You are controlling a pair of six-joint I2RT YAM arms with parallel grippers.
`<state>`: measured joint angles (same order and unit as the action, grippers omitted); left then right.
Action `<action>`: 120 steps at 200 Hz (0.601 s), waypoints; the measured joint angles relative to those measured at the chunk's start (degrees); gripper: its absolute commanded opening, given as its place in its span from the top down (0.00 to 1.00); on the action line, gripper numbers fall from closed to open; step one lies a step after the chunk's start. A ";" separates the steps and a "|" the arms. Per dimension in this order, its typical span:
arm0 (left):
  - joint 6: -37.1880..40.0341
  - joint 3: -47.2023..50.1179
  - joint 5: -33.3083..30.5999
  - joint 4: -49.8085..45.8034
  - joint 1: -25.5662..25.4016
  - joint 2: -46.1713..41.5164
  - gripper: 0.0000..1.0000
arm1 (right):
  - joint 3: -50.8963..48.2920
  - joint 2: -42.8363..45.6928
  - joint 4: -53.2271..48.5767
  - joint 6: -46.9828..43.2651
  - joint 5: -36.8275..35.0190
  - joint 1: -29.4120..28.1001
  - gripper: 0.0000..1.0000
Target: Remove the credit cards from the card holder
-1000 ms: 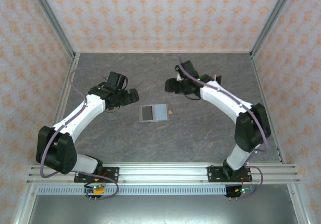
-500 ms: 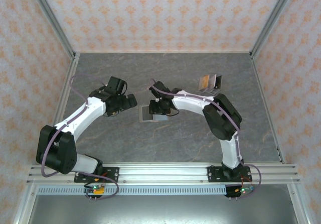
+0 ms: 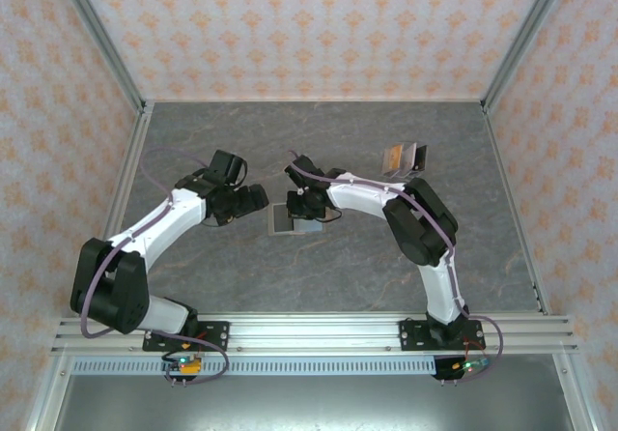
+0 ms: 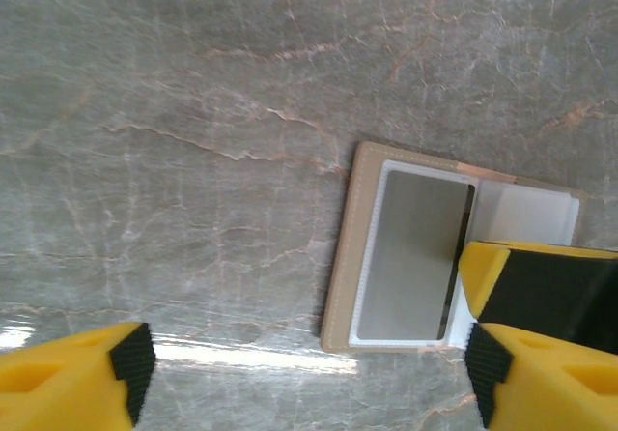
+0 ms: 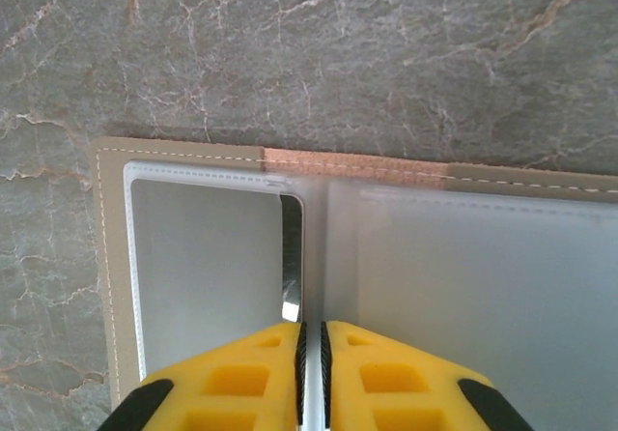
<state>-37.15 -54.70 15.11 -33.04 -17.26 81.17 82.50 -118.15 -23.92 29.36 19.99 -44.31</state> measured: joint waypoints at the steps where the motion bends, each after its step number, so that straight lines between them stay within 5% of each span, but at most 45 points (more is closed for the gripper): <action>1: 0.09 0.00 0.04 0.07 -0.04 0.07 0.24 | 0.00 0.00 0.00 0.04 0.00 0.00 0.86; 73: -2.08 -2.03 2.49 3.56 -4.07 8.50 0.59 | -1.20 0.00 1.68 0.68 1.38 0.85 0.86; 120: -2.34 -4.17 4.44 5.60 -4.13 14.71 0.71 | -2.05 0.00 2.99 1.33 3.28 1.55 0.86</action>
<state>-39.48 -58.87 19.55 -27.44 -21.39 95.88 80.44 -118.15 -20.93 30.70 23.27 -42.76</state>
